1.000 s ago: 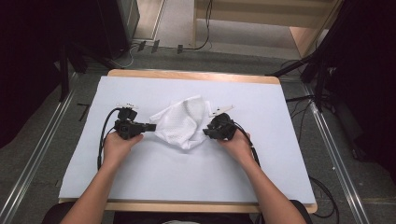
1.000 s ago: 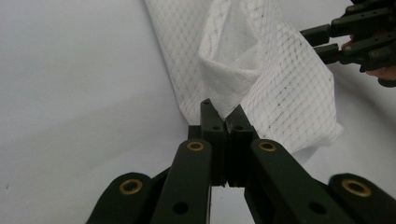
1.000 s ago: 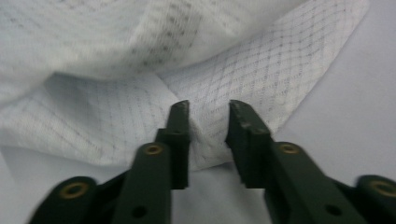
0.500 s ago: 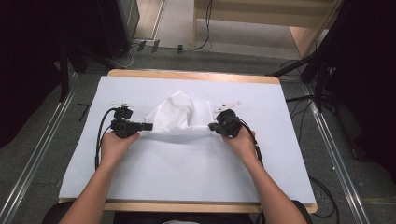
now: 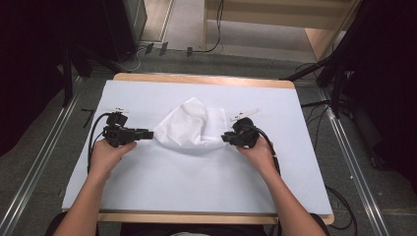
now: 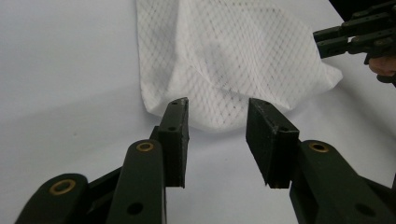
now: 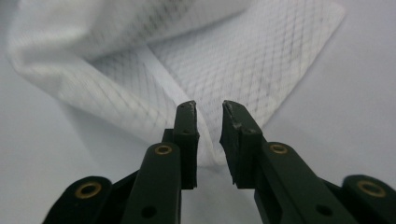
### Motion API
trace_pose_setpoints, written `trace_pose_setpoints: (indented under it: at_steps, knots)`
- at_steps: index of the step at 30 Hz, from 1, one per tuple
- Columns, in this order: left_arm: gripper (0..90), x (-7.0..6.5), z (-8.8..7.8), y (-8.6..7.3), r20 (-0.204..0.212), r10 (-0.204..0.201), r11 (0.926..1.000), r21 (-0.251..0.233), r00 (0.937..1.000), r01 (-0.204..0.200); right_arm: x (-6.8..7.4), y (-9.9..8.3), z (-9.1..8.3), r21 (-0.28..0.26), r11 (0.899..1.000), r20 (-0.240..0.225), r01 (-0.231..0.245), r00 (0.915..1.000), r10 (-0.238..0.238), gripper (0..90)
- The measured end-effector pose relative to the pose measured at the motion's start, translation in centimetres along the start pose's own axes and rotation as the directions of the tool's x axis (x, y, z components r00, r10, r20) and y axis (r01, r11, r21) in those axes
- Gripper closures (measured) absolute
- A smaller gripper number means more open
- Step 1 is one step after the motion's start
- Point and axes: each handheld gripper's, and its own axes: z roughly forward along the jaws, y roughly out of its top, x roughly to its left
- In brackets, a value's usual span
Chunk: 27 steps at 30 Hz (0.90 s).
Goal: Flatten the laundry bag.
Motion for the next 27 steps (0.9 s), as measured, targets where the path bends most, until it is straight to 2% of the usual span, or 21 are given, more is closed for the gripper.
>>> trace_pose_setpoints:
  at_steps: [2,6,8,13,16,20,23,25,27]
  knots:
    - [58.3,0.4,-0.2,0.0,-0.003,-0.013,0.9999,-0.009,0.9999,0.013,0.2,0.4,-0.3,-0.03,1.0,-0.001,-0.004,1.0,0.004,72.1]
    - [57.2,0.6,-0.1,0.0,-0.007,-0.018,0.9997,-0.014,0.9998,0.018,0.7,1.4,0.1,-0.052,0.999,-0.013,-0.006,0.9999,0.005,67.9]
    - [56.9,0.5,0.2,0.1,-0.008,-0.004,0.9999,-0.011,1.0,0.003,0.9,1.9,0.7,-0.04,0.999,-0.023,-0.002,0.9997,0.001,66.1]
    - [55.8,-0.1,1.4,1.3,-0.025,0.037,0.9992,-0.011,0.999,-0.037,1.2,2.4,1.9,-0.007,1.0,-0.007,0.021,0.9998,-0.021,66.3]
    - [55.6,-0.2,2.1,1.7,-0.03,0.045,0.999,-0.006,0.9985,-0.045,0.8,2.4,2.2,-0.001,1.0,-0.004,0.022,0.9998,-0.022,66.5]
    - [55.6,-0.2,3.6,2.5,-0.044,0.059,0.9979,0.027,0.9973,-0.058,-0.8,2.3,2.1,-0.012,1.0,0.025,-0.013,0.9996,0.013,66.3]
    - [55.6,-0.3,4.5,2.9,-0.054,0.075,0.9969,0.028,0.9957,-0.074,-1.9,2.5,2.2,-0.019,1.0,0.052,-0.021,0.9984,0.022,63.7]
    - [58.8,0.0,5.2,3.0,-0.066,0.071,0.9967,0.044,0.9953,-0.068,-2.8,2.7,2.7,-0.015,1.0,0.087,-0.025,0.9959,0.026,59.8]
    - [61.8,0.2,5.4,3.0,-0.061,0.055,0.9973,0.051,0.9966,-0.052,-3.1,2.8,2.9,-0.015,0.999,0.092,-0.03,0.9953,0.031,59.2]
